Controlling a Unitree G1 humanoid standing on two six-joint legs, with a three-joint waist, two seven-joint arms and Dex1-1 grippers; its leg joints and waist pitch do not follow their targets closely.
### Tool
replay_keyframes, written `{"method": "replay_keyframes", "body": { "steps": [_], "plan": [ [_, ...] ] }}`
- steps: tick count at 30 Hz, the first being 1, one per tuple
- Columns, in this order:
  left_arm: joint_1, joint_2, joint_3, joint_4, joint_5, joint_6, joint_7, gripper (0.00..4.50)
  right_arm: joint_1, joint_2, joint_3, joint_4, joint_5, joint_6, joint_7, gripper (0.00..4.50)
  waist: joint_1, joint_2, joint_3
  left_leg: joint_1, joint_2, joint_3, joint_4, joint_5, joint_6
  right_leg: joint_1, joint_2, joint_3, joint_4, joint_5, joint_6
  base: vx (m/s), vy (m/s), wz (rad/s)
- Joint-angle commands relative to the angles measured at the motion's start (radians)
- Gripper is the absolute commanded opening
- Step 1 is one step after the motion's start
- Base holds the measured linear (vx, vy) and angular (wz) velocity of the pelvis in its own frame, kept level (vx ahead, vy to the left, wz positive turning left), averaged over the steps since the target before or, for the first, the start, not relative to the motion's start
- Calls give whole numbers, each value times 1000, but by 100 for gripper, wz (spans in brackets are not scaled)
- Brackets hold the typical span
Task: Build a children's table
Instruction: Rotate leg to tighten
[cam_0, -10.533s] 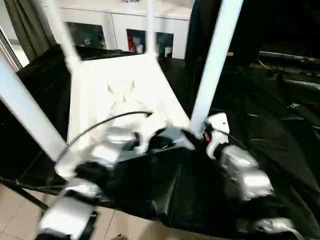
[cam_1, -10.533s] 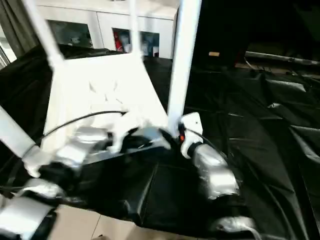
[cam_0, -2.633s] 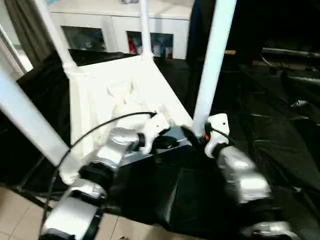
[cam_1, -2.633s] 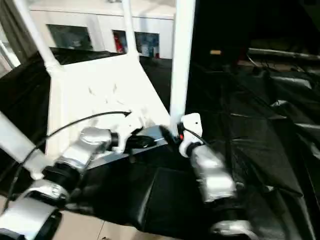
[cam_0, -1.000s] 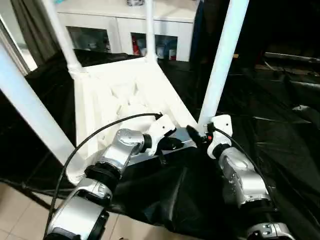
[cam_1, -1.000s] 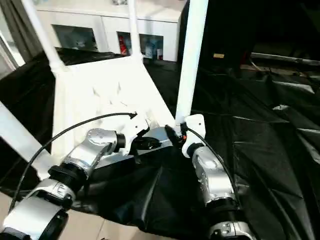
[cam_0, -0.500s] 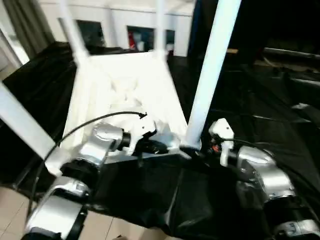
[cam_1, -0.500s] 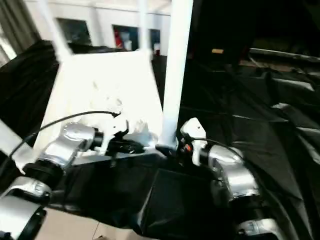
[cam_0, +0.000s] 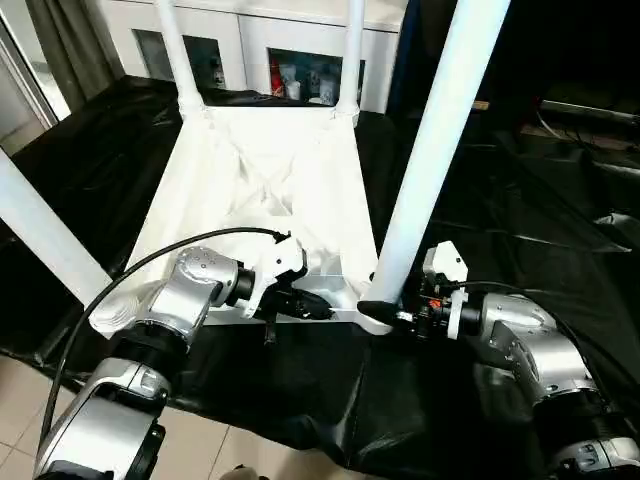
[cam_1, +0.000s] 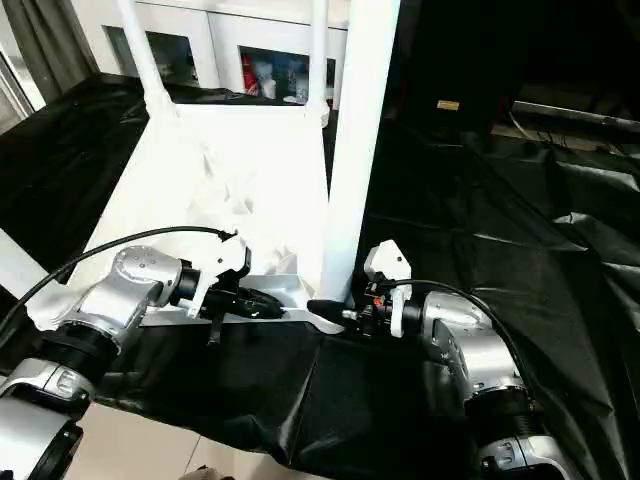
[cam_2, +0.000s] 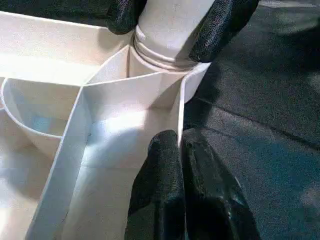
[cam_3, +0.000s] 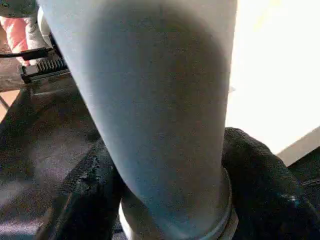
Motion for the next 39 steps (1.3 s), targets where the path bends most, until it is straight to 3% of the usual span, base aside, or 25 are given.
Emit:
{"method": "replay_keyframes", "body": {
  "steps": [1, 3, 8, 11, 12, 13, 14, 16, 17, 18, 19, 21, 23, 25, 27, 28, 29, 30, 32, 34, 35, 37, 39],
  "plan": [
    [21, -19, -24, 28, 20, 13, 50, 0, 11, 31, 39, -6, 1, 4, 11, 253, 4, -12, -55, 1, 46, -15, -60, -32, 108, 49, -85, 42, -47, 97, -286, 0, 0, 0],
    [18, -32, -19, 35, 29, 16, 97, 0, 21, 51, 32, 5, -14, -10, -48, 252, 4, -9, -53, 1, 47, -16, -62, -48, 98, 48, -86, 43, -50, 65, -281, 0, 0, 0],
    [-6, -94, -14, 83, 61, 16, 238, 0, 31, 146, -9, 60, -62, -9, -299, 251, -15, -4, -41, 9, 45, -22, -78, -176, 17, 41, -88, 48, -83, -191, -233, 0, 0, 0],
    [-26, -151, -11, 110, 69, 23, 321, 0, 39, 209, -38, 73, -66, 21, -432, 251, -21, -3, -37, 11, 44, -25, -84, -220, -4, 37, -88, 49, -93, -280, -204, 0, 0, 0],
    [-32, -175, -12, 114, 71, 27, 349, 0, 37, 235, -50, 83, -72, 25, -495, 251, -20, 8, -37, 12, 43, -27, -85, -227, -7, 37, -90, 49, -93, -292, -200, 0, 0, 0],
    [-39, -202, -16, 118, 73, 30, 378, 0, 34, 264, -63, 96, -82, 24, -566, 251, -23, 2, -34, 14, 43, -26, -87, -246, -12, 33, -88, 50, -99, -321, -188, 0, 0, 0],
    [-40, -215, -20, 116, 74, 31, 384, 0, 32, 277, -64, 101, -86, 19, -587, 251, -23, 7, -33, 18, 42, -27, -88, -267, -18, 31, -89, 51, -103, -351, -179, 0, 0, 0],
    [-43, -249, -30, 113, 71, 35, 381, 0, 23, 306, -62, 109, -99, 3, -630, 251, -24, 3, -32, 18, 42, -29, -91, -277, -18, 31, -89, 52, -105, -364, -171, 0, 0, 0],
    [-43, -258, -35, 110, 71, 37, 378, 0, 20, 316, -57, 107, -103, -2, -636, 251, -23, 13, -34, 20, 41, -30, -90, -280, -19, 30, -89, 52, -105, -363, -171, 0, 0, 0],
    [-45, -263, -39, 110, 73, 35, 374, 0, 17, 324, -52, 103, -103, -11, -630, 251, -26, 7, -36, 16, 41, -30, -90, -272, -13, 33, -88, 53, -104, -338, -171, 0, 0, 0],
    [-46, -263, -40, 111, 77, 30, 371, 0, 17, 330, -53, 94, -90, -20, -609, 251, -24, 8, -37, 14, 40, -29, -90, -262, -5, 34, -87, 53, -102, -314, -172, 0, 0, 0],
    [-47, -261, -40, 112, 78, 27, 369, 0, 18, 331, -54, 89, -84, -21, -601, 307, -24, 8, -38, 12, 40, -28, -89, -248, 5, 36, -86, 53, -101, -291, -176, 0, 0, 0],
    [-43, -247, -40, 108, 80, 23, 354, 0, 23, 322, -53, 71, -66, -4, -567, 323, -23, 9, -38, 12, 40, -27, -89, -243, 13, 37, -87, 53, -101, -285, -180, 0, 0, 0],
    [-28, -208, -39, 95, 74, 8, 302, 0, 27, 274, -30, 48, -72, -6, -497, 334, -24, 10, -40, 10, 40, -28, -89, -236, 16, 40, -87, 52, -100, -278, -181, 0, 0, 0],
    [-19, -189, -40, 88, 68, 1, 273, 0, 33, 244, -12, 29, -68, -12, -440, 343, -25, 17, -44, 7, 41, -27, -86, -200, 24, 45, -84, 51, -92, -182, -199, 0, 0, 0],
    [-15, -180, -41, 84, 66, -1, 256, 0, 39, 223, -1, 12, -63, -15, -400, 343, -25, 17, -44, 7, 41, -27, -86, -200, 24, 45, -84, 51, -92, -182, -199, 0, 0, 0],
    [-3, -153, -45, 78, 59, -29, 202, 0, 53, 168, 15, -25, -51, -16, -308, 343, -27, 24, -49, 5, 41, -27, -79, -155, 38, 52, -82, 49, -81, -60, -226, 0, 0, 0],
    [2, -141, -46, 73, 53, -31, 175, 0, 56, 142, 15, -39, -43, -16, -273, 343, -28, 20, -54, -1, 36, -25, -72, -111, 60, 60, -79, 49, -69, 39, -245, 0, 0, 0],
    [7, -131, -45, 68, 45, -39, 148, 0, 58, 121, 12, -50, -32, -12, -245, 343, -26, 25, -61, -1, 36, -23, -62, -48, 97, 61, -79, 47, -56, 172, -272, 0, 0, 0],
    [20, -107, -46, 54, 35, -44, 97, 0, 62, 86, 6, -71, -12, -5, -188, 343, -23, 23, -62, -3, 36, -20, -59, -29, 113, 60, -76, 45, -52, 223, -282, 0, 0, 0],
    [24, -73, -54, 49, 35, -57, 40, 0, 60, 49, 5, -87, 2, 6, -119, 343, -16, 27, -64, -3, 39, -20, -56, -18, 133, 58, -76, 41, -47, 253, -287, 0, 0, 0],
    [20, -49, -54, 49, 31, -54, 2, 0, 53, 22, 12, -87, 5, 10, -71, 343, -13, 31, -60, -1, 43, -19, -58, -56, 132, 53, -77, 37, -53, 188, -288, 0, 0, 0],
    [17, -33, -50, 47, 21, -50, -30, 0, 50, -2, 23, -85, 2, 7, -36, 343, -9, 26, -58, 1, 45, -19, -62, -84, 113, 53, -78, 37, -56, 115, -288, 0, 0, 0]
  ]
}}
